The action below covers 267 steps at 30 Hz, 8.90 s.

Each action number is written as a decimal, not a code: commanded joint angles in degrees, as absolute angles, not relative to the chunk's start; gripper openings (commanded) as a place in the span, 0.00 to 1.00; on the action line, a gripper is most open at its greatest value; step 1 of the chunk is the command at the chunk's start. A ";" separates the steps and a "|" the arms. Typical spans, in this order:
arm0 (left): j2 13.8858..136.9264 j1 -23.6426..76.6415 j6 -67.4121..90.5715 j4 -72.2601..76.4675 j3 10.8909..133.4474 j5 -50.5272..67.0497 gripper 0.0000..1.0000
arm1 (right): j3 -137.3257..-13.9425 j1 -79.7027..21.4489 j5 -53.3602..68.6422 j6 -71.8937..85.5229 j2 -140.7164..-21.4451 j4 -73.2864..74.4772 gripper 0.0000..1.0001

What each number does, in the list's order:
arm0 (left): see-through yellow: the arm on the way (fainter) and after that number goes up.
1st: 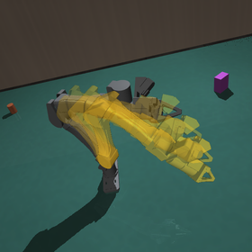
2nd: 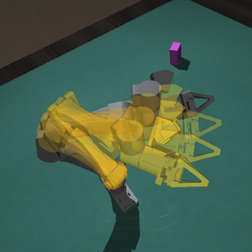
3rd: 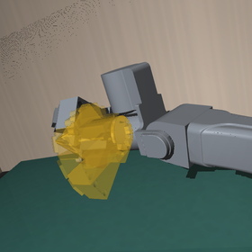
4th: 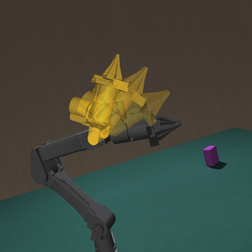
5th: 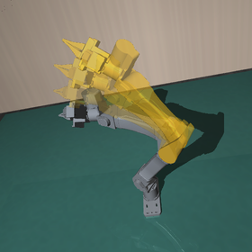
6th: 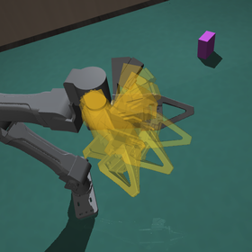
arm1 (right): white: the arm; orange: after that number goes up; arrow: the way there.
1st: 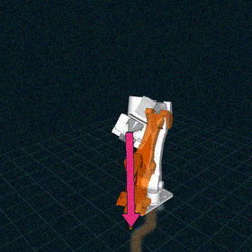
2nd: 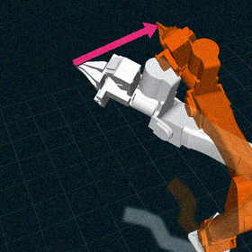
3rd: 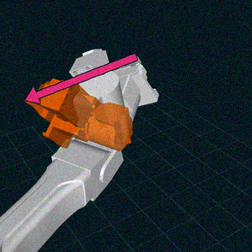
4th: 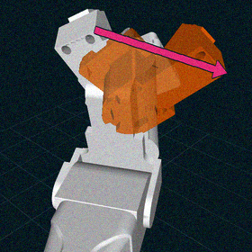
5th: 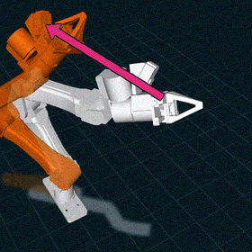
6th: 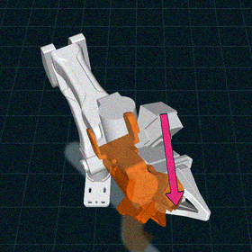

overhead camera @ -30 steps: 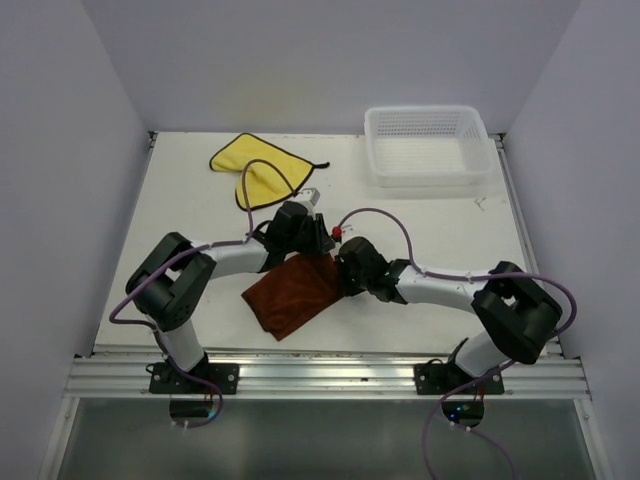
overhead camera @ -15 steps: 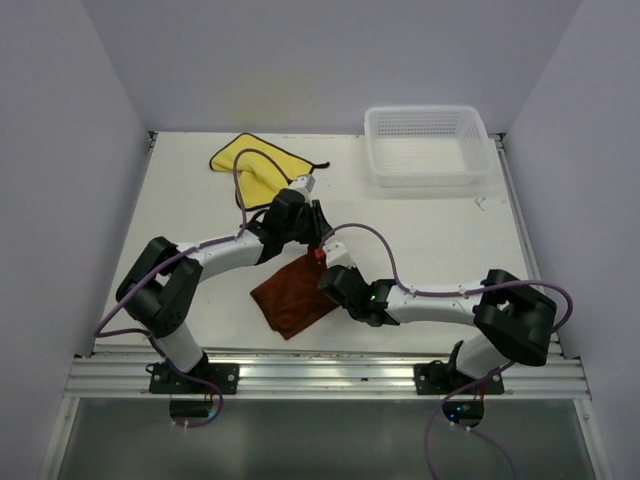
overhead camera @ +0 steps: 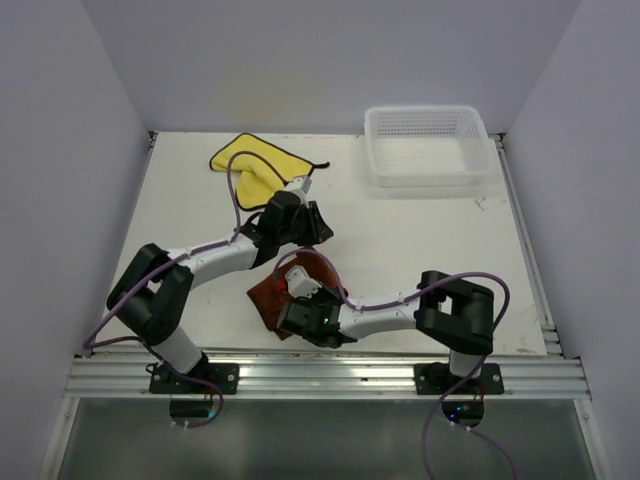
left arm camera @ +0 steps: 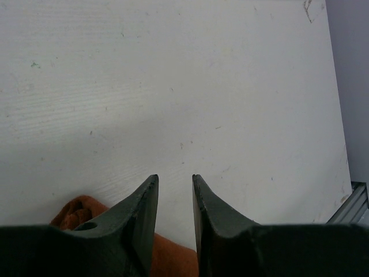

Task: Roll the towels
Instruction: Roll the towel

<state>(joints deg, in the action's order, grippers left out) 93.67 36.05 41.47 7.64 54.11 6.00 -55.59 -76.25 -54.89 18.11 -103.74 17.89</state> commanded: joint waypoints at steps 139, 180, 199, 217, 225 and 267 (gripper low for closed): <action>79.37 51.86 51.42 11.08 23.29 -16.17 0.00 | -46.58 -38.58 6.16 38.15 -93.52 -0.18 0.02; 76.47 47.21 48.77 1.75 39.11 -12.68 0.08 | -45.97 -54.49 -26.61 30.50 -90.18 3.34 0.00; 72.42 35.86 48.52 2.28 40.95 -5.63 0.09 | -55.62 -63.81 -48.07 29.09 -100.10 14.14 0.00; 74.35 33.40 48.43 5.09 42.63 -0.62 0.08 | -65.03 -77.52 -66.44 22.42 -113.90 21.88 0.00; 74.97 33.31 47.99 5.80 42.54 -0.26 0.06 | -66.88 -81.47 -66.80 17.67 -118.03 20.66 0.00; 77.25 22.58 38.15 4.22 44.39 20.65 0.00 | -71.80 -83.15 -65.04 8.61 -124.63 19.24 0.00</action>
<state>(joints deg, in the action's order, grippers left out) 76.09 20.88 40.66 2.87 43.42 16.47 -69.69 -84.07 -68.23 7.64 -122.39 17.72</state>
